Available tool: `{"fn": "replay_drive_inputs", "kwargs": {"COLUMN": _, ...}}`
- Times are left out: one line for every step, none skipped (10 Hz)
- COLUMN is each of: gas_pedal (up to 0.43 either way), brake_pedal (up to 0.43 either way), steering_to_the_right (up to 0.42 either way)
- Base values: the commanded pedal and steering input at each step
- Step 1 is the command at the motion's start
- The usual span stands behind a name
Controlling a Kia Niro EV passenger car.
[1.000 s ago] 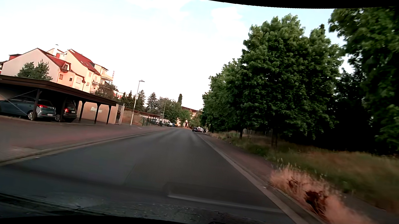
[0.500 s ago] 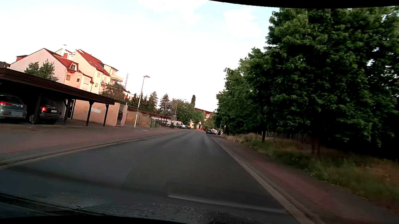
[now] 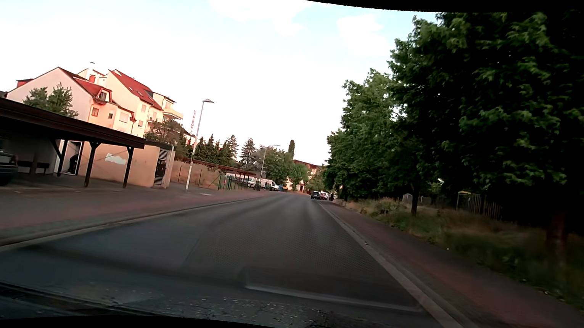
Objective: Follow the waypoints while adhering to traffic rules and regulations
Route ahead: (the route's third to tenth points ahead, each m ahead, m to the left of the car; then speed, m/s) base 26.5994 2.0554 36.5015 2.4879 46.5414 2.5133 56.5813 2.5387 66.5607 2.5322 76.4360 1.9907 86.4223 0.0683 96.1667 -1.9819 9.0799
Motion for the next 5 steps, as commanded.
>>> {"fn": "replay_drive_inputs", "kwargs": {"gas_pedal": 0.047, "brake_pedal": 0.0, "steering_to_the_right": -0.015}}
{"fn": "replay_drive_inputs", "kwargs": {"gas_pedal": 0.039, "brake_pedal": 0.0, "steering_to_the_right": -0.014}}
{"fn": "replay_drive_inputs", "kwargs": {"gas_pedal": 0.028, "brake_pedal": 0.0, "steering_to_the_right": -0.014}}
{"fn": "replay_drive_inputs", "kwargs": {"gas_pedal": 0.028, "brake_pedal": 0.0, "steering_to_the_right": -0.013}}
{"fn": "replay_drive_inputs", "kwargs": {"gas_pedal": 0.028, "brake_pedal": 0.0, "steering_to_the_right": -0.013}}
